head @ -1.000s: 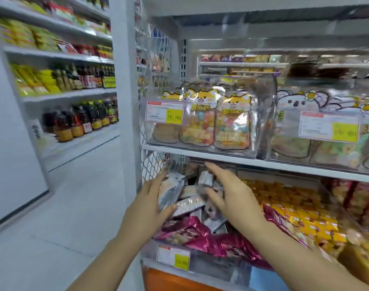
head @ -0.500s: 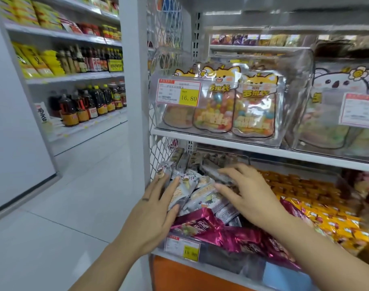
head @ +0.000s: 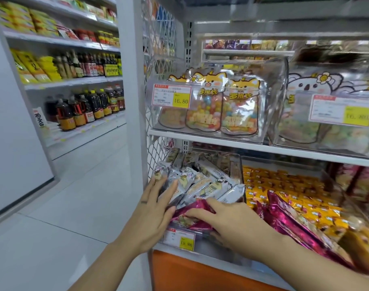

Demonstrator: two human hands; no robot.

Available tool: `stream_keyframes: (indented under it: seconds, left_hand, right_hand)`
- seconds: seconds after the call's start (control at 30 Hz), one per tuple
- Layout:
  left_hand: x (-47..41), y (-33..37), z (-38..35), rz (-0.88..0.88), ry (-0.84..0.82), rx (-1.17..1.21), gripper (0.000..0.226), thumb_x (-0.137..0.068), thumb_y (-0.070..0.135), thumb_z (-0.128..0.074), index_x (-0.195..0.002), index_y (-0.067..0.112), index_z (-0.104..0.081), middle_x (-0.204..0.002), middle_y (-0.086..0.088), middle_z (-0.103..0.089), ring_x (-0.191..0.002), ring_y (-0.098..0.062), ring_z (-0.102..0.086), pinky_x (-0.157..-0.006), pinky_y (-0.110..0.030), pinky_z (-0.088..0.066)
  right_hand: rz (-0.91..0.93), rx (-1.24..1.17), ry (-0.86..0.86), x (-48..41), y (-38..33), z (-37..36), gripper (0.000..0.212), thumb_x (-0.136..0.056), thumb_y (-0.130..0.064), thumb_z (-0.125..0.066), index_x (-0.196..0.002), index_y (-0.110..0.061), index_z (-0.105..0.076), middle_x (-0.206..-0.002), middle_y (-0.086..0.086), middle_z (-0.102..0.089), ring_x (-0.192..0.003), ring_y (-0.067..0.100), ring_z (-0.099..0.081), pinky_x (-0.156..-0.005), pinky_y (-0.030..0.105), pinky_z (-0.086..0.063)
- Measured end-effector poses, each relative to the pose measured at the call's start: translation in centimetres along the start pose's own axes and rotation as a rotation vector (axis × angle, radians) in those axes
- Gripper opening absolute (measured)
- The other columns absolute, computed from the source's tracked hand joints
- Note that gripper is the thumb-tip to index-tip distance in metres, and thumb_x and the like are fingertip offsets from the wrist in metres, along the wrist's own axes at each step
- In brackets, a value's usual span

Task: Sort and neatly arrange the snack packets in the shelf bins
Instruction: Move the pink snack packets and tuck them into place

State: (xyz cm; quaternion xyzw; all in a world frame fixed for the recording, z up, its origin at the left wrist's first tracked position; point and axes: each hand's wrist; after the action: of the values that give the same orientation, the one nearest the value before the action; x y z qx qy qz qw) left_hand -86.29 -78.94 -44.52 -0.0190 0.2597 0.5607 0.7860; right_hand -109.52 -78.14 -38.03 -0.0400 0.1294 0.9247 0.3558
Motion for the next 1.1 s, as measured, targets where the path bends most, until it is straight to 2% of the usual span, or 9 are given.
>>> stream_keyframes:
  seconds: [0.1, 0.2, 0.27, 0.37, 0.5, 0.7, 0.8, 0.93, 1.1]
  left_hand:
    - [0.3, 0.2, 0.2, 0.006, -0.036, -0.008, 0.056, -0.089, 0.058, 0.002, -0.137, 0.046, 0.027, -0.154, 0.014, 0.02, -0.14, -0.006, 0.024, -0.116, -0.029, 0.006]
    - [0.3, 0.3, 0.4, 0.024, -0.045, -0.019, 0.059, -0.088, 0.054, -0.001, -0.138, 0.041, 0.027, -0.155, 0.015, 0.016, -0.139, -0.006, 0.026, -0.118, -0.032, 0.004]
    - [0.2, 0.7, 0.5, 0.049, -0.049, -0.02, 0.062, -0.085, 0.06, 0.002, -0.138, 0.039, 0.024, -0.153, 0.017, 0.016, -0.137, -0.005, 0.029, -0.118, -0.031, 0.004]
    - [0.0, 1.2, 0.6, 0.049, -0.049, -0.016, 0.065, -0.082, 0.068, 0.008, -0.139, 0.04, 0.022, -0.152, 0.02, 0.014, -0.137, -0.005, 0.03, -0.117, -0.032, 0.003]
    - [-0.2, 1.0, 0.4, 0.032, -0.037, -0.011, 0.068, -0.081, 0.073, 0.009, -0.14, 0.042, 0.015, -0.152, 0.02, 0.008, -0.138, -0.005, 0.028, -0.116, -0.032, 0.003]
    - [-0.9, 0.1, -0.5, 0.008, 0.037, -0.036, 0.07, -0.092, 0.064, -0.003, -0.149, 0.025, -0.016, -0.153, 0.0, -0.026, -0.144, -0.023, -0.001, -0.115, -0.045, -0.016]
    - [-1.2, 0.0, -1.2, -0.012, 0.054, -0.108, 0.063, -0.095, 0.059, -0.01, -0.147, 0.024, -0.02, -0.143, -0.008, -0.039, -0.139, -0.03, -0.016, -0.111, -0.05, -0.022]
    - [-1.5, 0.3, -1.3, -0.059, 0.073, -0.172, 0.053, -0.098, 0.051, -0.017, -0.143, 0.024, -0.024, -0.132, -0.003, -0.043, -0.133, -0.027, -0.024, -0.111, -0.045, -0.013]
    - [-2.0, 0.4, -0.8, -0.054, 0.085, -0.203, 0.042, -0.091, 0.033, -0.03, -0.129, 0.016, -0.034, -0.111, -0.009, -0.052, -0.116, -0.028, -0.04, -0.105, -0.05, -0.031]
  right_hand:
    - [-0.046, -0.036, 0.048, 0.4, 0.6, 1.4, 0.057, -0.077, -0.042, -0.07, -0.125, -0.043, -0.039, -0.094, -0.008, -0.059, -0.047, 0.01, -0.053, -0.039, 0.022, -0.041]
    - [-0.1, -0.126, 0.076, 1.4, 1.6, 3.1, 0.052, -0.09, -0.042, -0.052, -0.13, -0.052, -0.021, -0.117, -0.009, -0.049, -0.072, 0.015, -0.058, -0.061, 0.028, -0.046]
    - [-0.158, -0.233, 0.107, 2.1, 2.0, 3.5, 0.054, -0.091, -0.04, -0.05, -0.131, -0.056, -0.019, -0.125, -0.012, -0.04, -0.073, 0.004, -0.053, -0.069, 0.027, -0.045]
    - [-0.207, -0.385, 0.157, 2.5, 2.2, 3.3, 0.054, -0.085, -0.04, -0.056, -0.127, -0.058, -0.026, -0.108, -0.027, -0.032, -0.067, 0.002, -0.048, -0.064, 0.022, -0.044]
    - [-0.219, -0.459, 0.302, 3.1, 2.6, 2.4, 0.052, -0.075, -0.044, -0.05, -0.122, -0.054, -0.032, -0.102, -0.026, -0.034, -0.07, 0.01, -0.049, -0.058, 0.024, -0.044]
    - [-0.295, -0.57, 0.598, 5.1, 3.3, 2.8, 0.044, -0.072, -0.039, -0.059, -0.114, -0.045, -0.046, -0.099, -0.012, -0.05, -0.087, 0.001, -0.053, -0.07, 0.009, -0.043]
    - [-0.356, -0.582, 0.73, 6.0, 3.0, 2.8, 0.047, -0.07, -0.033, -0.067, -0.111, -0.041, -0.047, -0.1, -0.008, -0.053, -0.097, -0.014, -0.048, -0.079, -0.002, -0.035]
    - [-0.423, -0.59, 0.894, 6.9, 1.9, 2.4, 0.05, -0.068, -0.021, -0.07, -0.109, -0.038, -0.047, -0.097, -0.011, -0.052, -0.093, -0.014, -0.049, -0.081, -0.001, -0.035]
    - [-0.512, -0.629, 1.018, 6.6, 1.0, 2.4, 0.052, -0.069, -0.021, -0.069, -0.109, -0.044, -0.046, -0.105, -0.026, -0.047, -0.094, -0.011, -0.047, -0.088, 0.005, -0.034]
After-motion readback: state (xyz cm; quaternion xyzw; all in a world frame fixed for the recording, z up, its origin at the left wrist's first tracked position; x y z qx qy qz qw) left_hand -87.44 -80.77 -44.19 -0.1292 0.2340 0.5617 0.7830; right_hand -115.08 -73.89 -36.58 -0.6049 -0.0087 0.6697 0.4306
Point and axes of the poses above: each hand's wrist, its own x-axis away from the middle knuckle, its own z-axis out of the back of the hand, y = z × x
